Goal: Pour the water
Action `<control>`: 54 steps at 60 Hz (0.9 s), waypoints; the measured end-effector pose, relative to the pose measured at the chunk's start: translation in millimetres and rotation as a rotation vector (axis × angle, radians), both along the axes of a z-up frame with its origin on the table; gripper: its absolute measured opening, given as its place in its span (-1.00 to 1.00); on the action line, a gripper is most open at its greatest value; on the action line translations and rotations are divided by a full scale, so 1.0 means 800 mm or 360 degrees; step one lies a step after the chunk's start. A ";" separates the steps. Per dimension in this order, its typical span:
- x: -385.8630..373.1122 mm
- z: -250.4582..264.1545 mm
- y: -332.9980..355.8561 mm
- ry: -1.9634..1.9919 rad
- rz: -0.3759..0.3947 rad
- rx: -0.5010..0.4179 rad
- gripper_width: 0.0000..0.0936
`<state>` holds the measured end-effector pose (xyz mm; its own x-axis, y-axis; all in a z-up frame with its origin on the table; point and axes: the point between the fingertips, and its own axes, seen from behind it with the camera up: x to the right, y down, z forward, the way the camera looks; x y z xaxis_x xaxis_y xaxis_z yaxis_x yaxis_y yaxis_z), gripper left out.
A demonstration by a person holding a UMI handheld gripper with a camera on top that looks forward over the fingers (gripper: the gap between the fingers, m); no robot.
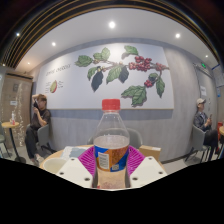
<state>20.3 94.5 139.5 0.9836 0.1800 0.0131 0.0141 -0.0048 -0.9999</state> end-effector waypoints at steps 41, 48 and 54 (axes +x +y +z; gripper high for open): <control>0.002 -0.022 -0.032 -0.0137 0.0063 -0.0146 0.83; 0.010 -0.024 -0.088 -0.0147 0.0149 -0.0199 0.83; 0.032 -0.035 -0.138 -0.0160 0.0177 -0.0254 0.84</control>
